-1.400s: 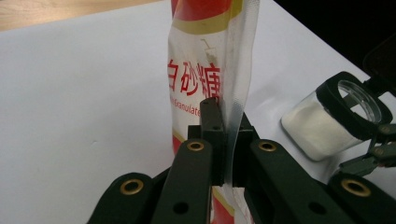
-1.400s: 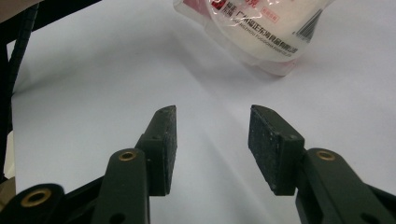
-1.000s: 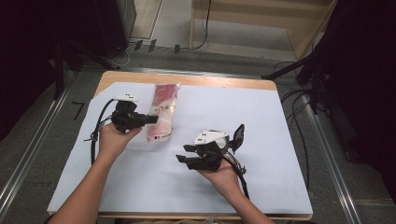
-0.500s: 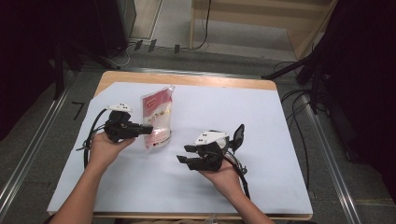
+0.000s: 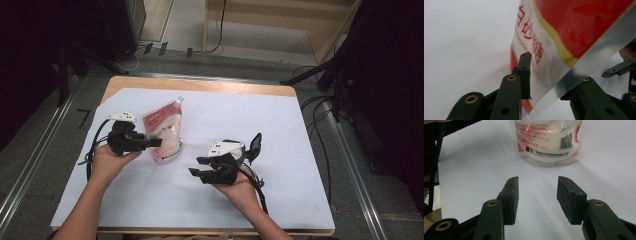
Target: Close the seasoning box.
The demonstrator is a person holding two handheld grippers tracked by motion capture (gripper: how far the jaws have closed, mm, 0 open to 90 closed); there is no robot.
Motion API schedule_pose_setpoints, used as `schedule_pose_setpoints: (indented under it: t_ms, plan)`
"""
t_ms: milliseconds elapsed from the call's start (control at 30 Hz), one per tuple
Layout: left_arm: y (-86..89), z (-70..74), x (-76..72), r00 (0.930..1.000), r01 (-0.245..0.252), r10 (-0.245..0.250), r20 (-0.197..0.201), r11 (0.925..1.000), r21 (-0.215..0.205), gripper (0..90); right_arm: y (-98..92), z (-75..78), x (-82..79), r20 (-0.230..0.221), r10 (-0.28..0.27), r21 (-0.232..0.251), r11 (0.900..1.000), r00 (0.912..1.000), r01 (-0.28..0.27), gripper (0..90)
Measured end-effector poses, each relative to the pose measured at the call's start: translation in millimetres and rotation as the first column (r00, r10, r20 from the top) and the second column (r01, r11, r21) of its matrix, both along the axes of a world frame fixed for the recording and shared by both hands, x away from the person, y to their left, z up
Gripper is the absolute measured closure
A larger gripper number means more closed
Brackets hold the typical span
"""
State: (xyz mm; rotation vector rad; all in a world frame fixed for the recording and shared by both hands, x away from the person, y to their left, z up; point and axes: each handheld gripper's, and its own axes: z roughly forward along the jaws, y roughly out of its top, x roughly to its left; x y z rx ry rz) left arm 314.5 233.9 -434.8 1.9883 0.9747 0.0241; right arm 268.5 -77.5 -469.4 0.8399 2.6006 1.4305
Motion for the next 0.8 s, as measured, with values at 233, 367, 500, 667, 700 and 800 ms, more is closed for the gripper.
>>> schedule_pose_setpoints:
  t_ms: [233, 367, 500, 667, 700, 800]
  plan:
    - [-0.3, 3.3, -5.1, 1.0, 0.002, -0.002, 0.006, 0.9999, 0.014, 59.4, -1.4, 0.9, 0.2, 0.003, 0.002, 0.003, 1.0, 1.0, -0.002, 53.1]
    - [-0.4, 7.1, -8.8, 0.9998, 0.018, -0.019, 0.012, 0.9984, 0.053, 56.2, -6.7, 6.0, 1.7, -0.008, -0.007, 0.015, 1.0, 0.9999, 0.007, 54.1]
    - [-0.7, 9.8, -13.0, 0.9996, 0.029, -0.029, 0.005, 0.9971, 0.07, 52.4, -11.8, 10.9, 1.7, -0.01, -0.013, 0.012, 1.0, 0.9999, 0.013, 54.9]
    - [0.6, 11.4, -16.2, 0.9992, 0.037, -0.038, 0.01, 0.9959, 0.083, 51.1, -15.4, 16.5, -0.5, -0.006, -0.003, 0.013, 1.0, 1.0, 0.003, 55.8]
    - [1.3, 11.7, -17.2, 0.9991, 0.04, -0.041, 0.012, 0.9958, 0.082, 50.7, -15.9, 17.2, -1.0, -0.006, -0.002, 0.01, 1.0, 1.0, 0.002, 56.0]
    - [2.1, 12.2, -18.3, 0.9991, 0.038, -0.04, 0.013, 0.995, 0.092, 49.7, -17.5, 19.0, -1.7, -0.009, -0.001, 0.009, 1.0, 1.0, 0.001, 56.2]
